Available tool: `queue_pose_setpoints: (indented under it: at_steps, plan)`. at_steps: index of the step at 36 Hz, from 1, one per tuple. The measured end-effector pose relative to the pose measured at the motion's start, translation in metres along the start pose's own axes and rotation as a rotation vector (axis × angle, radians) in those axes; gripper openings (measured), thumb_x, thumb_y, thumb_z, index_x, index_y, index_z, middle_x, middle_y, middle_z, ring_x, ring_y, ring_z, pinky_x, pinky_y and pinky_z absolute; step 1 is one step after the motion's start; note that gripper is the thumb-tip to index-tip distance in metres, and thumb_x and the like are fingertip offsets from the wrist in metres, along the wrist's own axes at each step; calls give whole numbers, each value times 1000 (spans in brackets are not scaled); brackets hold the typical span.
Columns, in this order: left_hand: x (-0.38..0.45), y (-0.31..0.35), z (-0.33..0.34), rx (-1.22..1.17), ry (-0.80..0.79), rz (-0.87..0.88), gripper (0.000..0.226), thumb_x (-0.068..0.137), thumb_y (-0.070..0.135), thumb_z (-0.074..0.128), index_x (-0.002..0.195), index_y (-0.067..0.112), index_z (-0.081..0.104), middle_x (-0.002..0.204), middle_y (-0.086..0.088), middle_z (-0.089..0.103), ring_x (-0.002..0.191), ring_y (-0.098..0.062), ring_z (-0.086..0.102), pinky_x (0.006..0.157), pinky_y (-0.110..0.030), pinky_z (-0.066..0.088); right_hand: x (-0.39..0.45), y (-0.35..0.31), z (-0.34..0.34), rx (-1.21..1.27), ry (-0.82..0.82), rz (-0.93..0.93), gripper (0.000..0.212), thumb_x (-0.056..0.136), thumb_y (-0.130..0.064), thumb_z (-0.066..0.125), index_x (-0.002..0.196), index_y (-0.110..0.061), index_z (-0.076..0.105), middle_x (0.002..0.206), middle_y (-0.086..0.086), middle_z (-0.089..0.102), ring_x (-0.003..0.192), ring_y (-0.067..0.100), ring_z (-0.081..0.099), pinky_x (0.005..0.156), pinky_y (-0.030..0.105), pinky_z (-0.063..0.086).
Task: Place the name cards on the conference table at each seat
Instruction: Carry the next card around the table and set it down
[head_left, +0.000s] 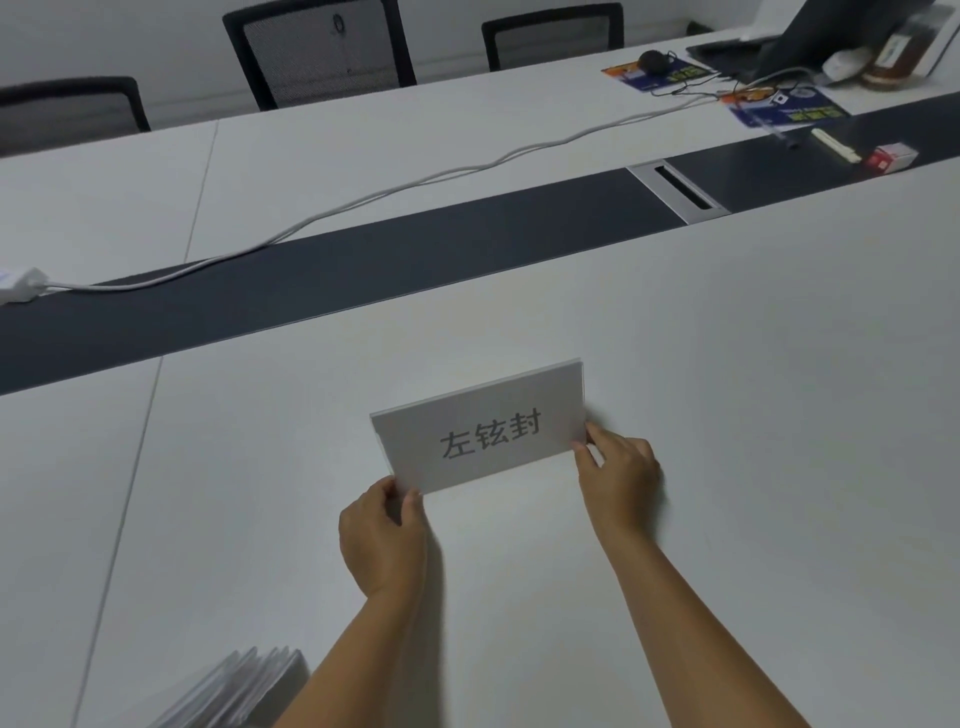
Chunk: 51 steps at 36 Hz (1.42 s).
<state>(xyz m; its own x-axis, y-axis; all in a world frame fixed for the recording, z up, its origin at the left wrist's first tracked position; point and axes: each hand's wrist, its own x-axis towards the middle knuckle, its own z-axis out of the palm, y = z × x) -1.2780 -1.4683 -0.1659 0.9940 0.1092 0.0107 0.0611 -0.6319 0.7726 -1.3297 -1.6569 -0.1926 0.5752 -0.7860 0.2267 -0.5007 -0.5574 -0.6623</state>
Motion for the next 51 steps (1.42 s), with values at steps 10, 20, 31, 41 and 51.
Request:
queue_pose_setpoints:
  at_steps: [10,20,31,41,51]
  plan:
    - [-31,6,-26,-182,-118,-134,56,82,13,60,132,8,35,130,-12,50,122,-28,43,103,-41,36,-16,-6,-20,183,-107,119,40,80,-11,62,119,-3,55,114,21,63,109,36,52,93,43,43]
    - [-73,51,-122,-529,-183,181,31,81,14,55,88,43,48,95,22,56,89,16,54,75,1,41,-127,-35,-80,254,-281,110,31,80,-2,61,111,0,60,113,20,63,110,32,53,89,19,33]
    - [-59,-50,-296,-539,209,449,28,84,27,44,100,47,54,100,32,61,99,0,58,90,-13,44,-205,-166,-84,413,-720,-39,60,81,-20,62,134,-24,34,122,-10,46,113,10,45,97,24,33]
    - [-59,-161,-334,-208,-370,-96,75,72,63,49,131,20,33,120,-7,53,98,-15,52,78,-14,43,-250,-210,-49,418,-787,135,65,75,-24,69,131,-25,37,116,-5,53,103,11,51,87,23,41]
    - [-47,-166,-347,-276,-567,41,32,93,10,35,124,17,35,100,8,52,100,-15,47,75,-13,37,-315,-211,-71,340,-677,227,44,72,-27,72,104,-34,44,96,-10,57,86,4,55,68,9,42]
